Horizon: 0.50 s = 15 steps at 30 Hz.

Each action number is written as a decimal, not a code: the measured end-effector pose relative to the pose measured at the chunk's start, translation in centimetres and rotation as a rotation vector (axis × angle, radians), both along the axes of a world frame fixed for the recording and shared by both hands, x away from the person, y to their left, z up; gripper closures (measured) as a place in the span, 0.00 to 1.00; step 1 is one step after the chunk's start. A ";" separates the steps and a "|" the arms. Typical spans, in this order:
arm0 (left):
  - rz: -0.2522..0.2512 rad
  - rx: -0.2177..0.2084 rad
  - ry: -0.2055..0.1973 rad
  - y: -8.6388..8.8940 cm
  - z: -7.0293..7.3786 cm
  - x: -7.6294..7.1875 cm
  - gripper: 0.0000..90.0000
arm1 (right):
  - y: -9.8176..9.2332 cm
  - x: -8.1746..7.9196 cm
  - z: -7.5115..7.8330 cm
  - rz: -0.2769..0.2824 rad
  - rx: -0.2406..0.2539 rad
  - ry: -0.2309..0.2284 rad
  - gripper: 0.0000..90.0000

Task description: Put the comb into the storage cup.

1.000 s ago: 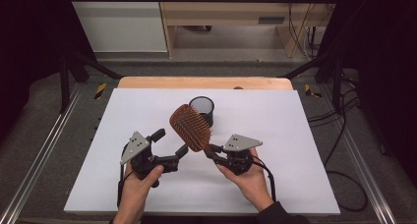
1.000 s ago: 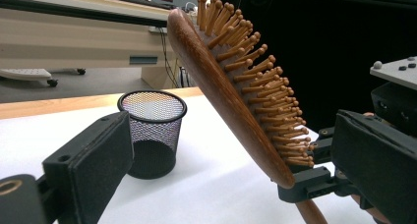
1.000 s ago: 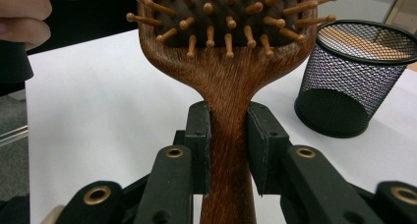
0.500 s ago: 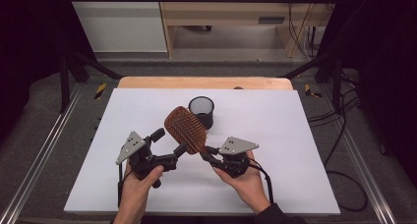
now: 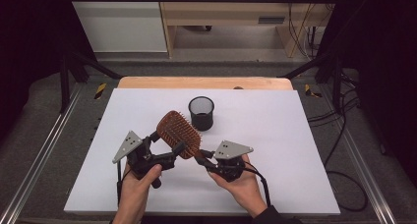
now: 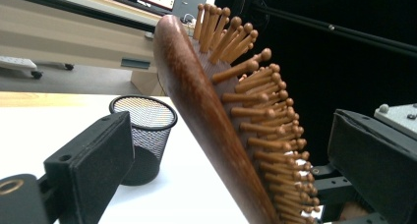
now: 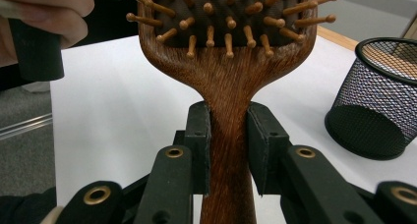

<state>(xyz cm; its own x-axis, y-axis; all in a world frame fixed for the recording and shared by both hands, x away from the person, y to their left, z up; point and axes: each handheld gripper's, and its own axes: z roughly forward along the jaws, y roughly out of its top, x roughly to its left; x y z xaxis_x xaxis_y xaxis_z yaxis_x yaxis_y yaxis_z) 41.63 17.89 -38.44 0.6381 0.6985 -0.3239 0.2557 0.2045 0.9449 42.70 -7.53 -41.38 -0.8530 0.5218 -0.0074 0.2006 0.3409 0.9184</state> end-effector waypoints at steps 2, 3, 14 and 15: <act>-0.002 -0.009 0.002 0.1 0.0 0.0 0.06 | 0.2 -0.1 0.0 0.003 -0.006 -0.004 0.81; -0.003 -0.015 0.003 0.1 0.1 0.0 0.07 | 0.3 -0.1 -0.1 0.006 -0.010 -0.006 0.81; 0.017 -0.063 0.045 0.3 0.5 -0.4 0.19 | 1.3 -0.9 -0.2 -0.003 -0.075 -0.071 0.81; 0.021 -0.068 0.048 0.3 0.5 -0.4 0.21 | 1.3 -0.9 -0.2 -0.006 -0.078 -0.075 0.81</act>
